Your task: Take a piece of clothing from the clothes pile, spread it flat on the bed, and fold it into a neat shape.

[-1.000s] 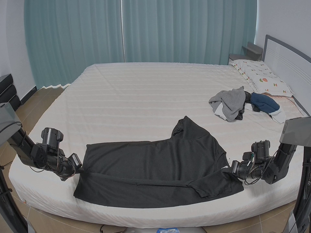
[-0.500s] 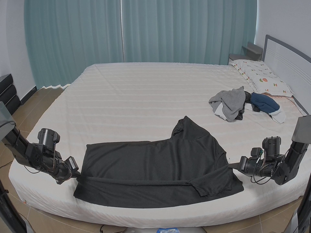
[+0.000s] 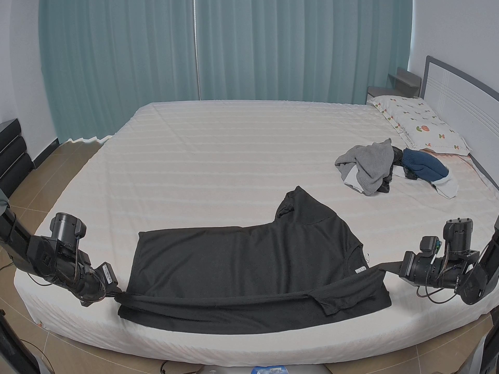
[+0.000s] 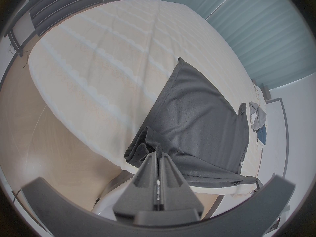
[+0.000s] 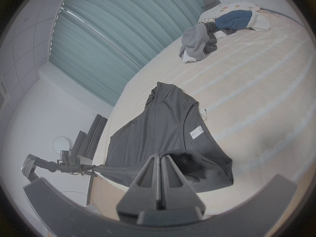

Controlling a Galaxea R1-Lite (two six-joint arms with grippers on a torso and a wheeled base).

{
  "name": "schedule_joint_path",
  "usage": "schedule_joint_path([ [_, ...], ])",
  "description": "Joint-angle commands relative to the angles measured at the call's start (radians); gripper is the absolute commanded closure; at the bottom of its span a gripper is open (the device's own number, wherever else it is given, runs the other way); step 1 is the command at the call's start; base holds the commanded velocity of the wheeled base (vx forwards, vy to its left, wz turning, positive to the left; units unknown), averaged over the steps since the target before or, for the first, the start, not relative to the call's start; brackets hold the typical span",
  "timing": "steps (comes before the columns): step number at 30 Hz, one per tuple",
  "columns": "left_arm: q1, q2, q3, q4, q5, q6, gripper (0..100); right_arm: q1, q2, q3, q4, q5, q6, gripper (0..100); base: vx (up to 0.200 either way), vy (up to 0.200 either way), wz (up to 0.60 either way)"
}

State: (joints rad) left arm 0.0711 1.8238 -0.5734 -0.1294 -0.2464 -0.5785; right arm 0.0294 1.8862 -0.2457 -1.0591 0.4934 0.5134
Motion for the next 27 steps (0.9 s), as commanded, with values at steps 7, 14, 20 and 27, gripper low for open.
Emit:
schedule_joint_path([
  [7,0.001,-0.120,0.030,0.060,-0.004,0.025,100,-0.012,-0.127,0.085,0.001,0.011,-0.001,100,0.000,0.000,0.00],
  [14,-0.002,-0.129,0.063,0.093,-0.005,0.045,100,-0.017,-0.165,0.128,-0.001,0.010,-0.001,100,0.000,0.000,0.00],
  [20,-0.004,-0.161,0.083,0.096,-0.004,0.046,100,-0.019,-0.213,0.158,0.002,0.010,-0.004,100,0.000,0.000,0.00],
  [27,-0.007,-0.178,0.104,0.096,-0.004,0.048,100,-0.019,-0.249,0.206,0.010,0.010,-0.012,100,0.000,0.000,0.00],
])
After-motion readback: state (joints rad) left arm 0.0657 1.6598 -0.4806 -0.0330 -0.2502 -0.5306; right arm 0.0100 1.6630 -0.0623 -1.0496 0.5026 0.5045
